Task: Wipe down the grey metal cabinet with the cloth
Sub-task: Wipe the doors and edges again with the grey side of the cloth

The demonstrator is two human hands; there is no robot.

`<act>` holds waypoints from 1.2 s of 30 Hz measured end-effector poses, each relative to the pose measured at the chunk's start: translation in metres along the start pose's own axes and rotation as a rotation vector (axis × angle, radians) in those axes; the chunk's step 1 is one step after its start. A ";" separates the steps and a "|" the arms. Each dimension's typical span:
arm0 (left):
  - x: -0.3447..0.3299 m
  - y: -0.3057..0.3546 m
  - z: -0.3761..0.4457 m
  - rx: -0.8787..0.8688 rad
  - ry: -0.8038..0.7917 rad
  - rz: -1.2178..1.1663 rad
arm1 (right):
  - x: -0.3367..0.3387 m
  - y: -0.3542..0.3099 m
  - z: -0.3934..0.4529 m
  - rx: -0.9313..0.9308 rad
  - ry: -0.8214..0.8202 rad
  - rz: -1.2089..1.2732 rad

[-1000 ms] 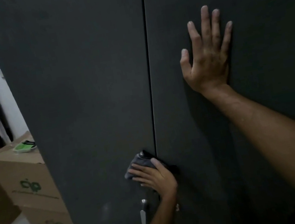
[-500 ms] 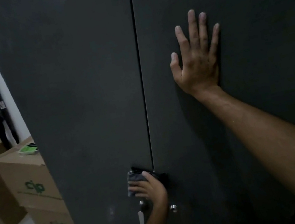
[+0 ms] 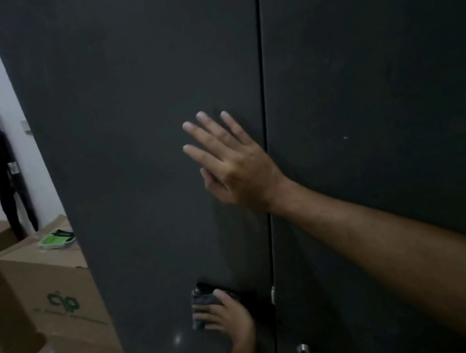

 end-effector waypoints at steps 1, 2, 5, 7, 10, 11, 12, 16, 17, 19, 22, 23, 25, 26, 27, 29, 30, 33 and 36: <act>0.021 0.005 0.027 0.009 0.035 0.002 | -0.009 -0.007 0.001 0.037 -0.040 0.010; 0.048 0.009 0.055 0.054 0.091 -0.038 | -0.019 -0.012 0.001 0.068 -0.083 0.009; 0.097 0.014 0.101 0.160 0.185 -0.113 | -0.046 -0.025 -0.004 0.116 -0.169 -0.044; 0.083 0.018 0.086 0.107 0.204 -0.075 | -0.064 -0.041 -0.007 0.120 -0.192 -0.078; 0.032 -0.010 0.042 0.075 0.096 -0.054 | -0.084 -0.058 -0.007 0.104 -0.201 -0.131; 0.028 -0.018 0.038 0.072 0.042 -0.013 | -0.088 -0.059 -0.007 0.099 -0.191 -0.153; 0.034 -0.023 0.042 0.029 -0.014 0.060 | -0.091 -0.058 -0.008 0.098 -0.178 -0.166; 0.120 0.010 0.148 0.021 0.104 0.031 | -0.096 -0.055 -0.012 0.102 -0.167 -0.180; 0.144 0.021 0.176 0.094 0.185 -0.026 | -0.096 -0.056 -0.012 0.099 -0.164 -0.187; 0.170 0.036 0.203 0.139 0.242 0.003 | -0.096 -0.058 -0.010 0.094 -0.155 -0.186; 0.140 0.016 0.167 0.036 0.190 0.041 | -0.094 -0.059 -0.009 0.082 -0.133 -0.200; 0.124 0.000 0.148 0.094 0.153 -0.023 | -0.094 -0.060 -0.009 0.078 -0.133 -0.199; 0.104 -0.020 0.124 0.215 0.076 -0.110 | -0.094 -0.060 -0.009 0.082 -0.146 -0.187; 0.107 -0.018 0.127 0.253 0.058 -0.163 | -0.094 -0.060 -0.009 0.087 -0.151 -0.186; 0.120 -0.009 0.137 0.318 0.064 -0.247 | -0.094 -0.059 -0.008 0.087 -0.154 -0.188; 0.159 0.011 0.177 0.383 0.150 -0.360 | -0.093 -0.059 -0.008 0.083 -0.146 -0.203; 0.179 0.022 0.199 0.373 0.191 -0.349 | -0.093 -0.060 -0.008 0.080 -0.138 -0.211; 0.204 0.058 0.231 0.147 0.216 -0.192 | -0.094 -0.062 -0.007 0.073 -0.124 -0.211; 0.169 0.045 0.190 -0.079 0.172 0.030 | -0.095 -0.061 -0.007 0.074 -0.122 -0.205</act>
Point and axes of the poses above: each hand's wrist, its own z-axis towards the middle knuckle, its own x-axis out of the back of the hand, y = z × x, the point moved 4 cm from there along z, towards the middle knuckle, and after that the axes turned 2 degrees about -z, right-handed, at the moved point
